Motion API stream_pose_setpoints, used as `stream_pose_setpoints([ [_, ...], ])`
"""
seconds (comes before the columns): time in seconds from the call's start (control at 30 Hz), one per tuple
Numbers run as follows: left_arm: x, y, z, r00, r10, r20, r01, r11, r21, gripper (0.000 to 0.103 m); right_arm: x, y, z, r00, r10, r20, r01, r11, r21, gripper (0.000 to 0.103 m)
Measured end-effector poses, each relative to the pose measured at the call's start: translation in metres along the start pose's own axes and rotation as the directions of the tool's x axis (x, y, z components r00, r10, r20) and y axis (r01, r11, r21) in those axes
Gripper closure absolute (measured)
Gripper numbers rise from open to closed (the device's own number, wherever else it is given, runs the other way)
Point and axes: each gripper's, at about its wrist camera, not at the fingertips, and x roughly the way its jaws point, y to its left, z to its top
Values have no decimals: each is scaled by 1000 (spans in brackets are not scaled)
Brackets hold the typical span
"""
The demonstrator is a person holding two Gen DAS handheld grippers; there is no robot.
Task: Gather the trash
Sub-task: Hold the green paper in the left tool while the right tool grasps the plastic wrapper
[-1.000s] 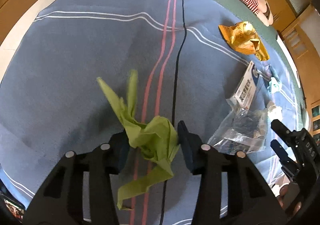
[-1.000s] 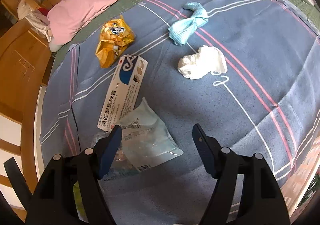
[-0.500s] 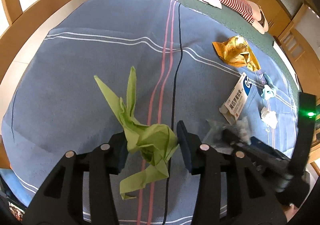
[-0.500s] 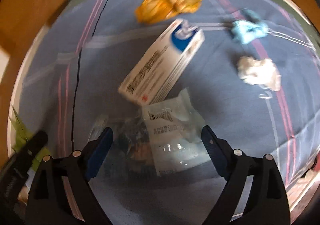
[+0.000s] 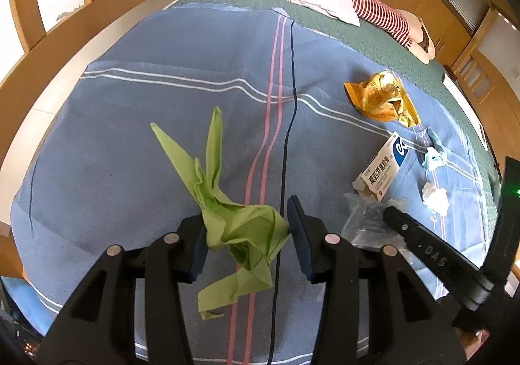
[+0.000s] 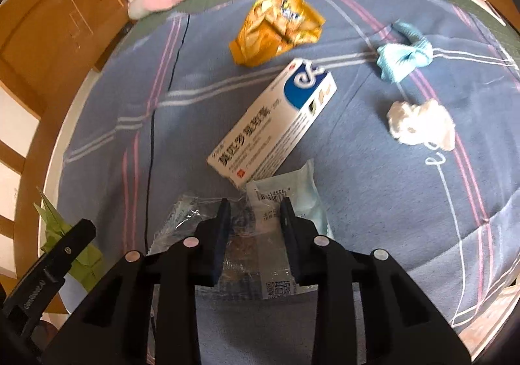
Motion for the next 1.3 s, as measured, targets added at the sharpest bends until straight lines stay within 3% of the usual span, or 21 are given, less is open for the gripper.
stream_pose_setpoints([
  [0.37, -6, 2, 1, 1000, 10, 28, -10, 1000, 12, 58, -34, -12, -2, 988, 0, 155, -8, 998, 56, 71],
  [0.67, -8, 2, 2, 999, 7, 37, -8, 1000, 17, 58, -29, -17, -2, 991, 8, 131, -19, 996, 82, 71],
  [1.17, -11, 0, 2, 999, -9, 50, 8, 1000, 27, 61, -47, -22, -2, 975, 28, 219, -51, 994, 101, 71],
  [1.3, -12, -3, 2, 998, -20, 51, 18, 999, 37, 61, -44, -24, -2, 979, 31, 199, -54, 993, 108, 71],
])
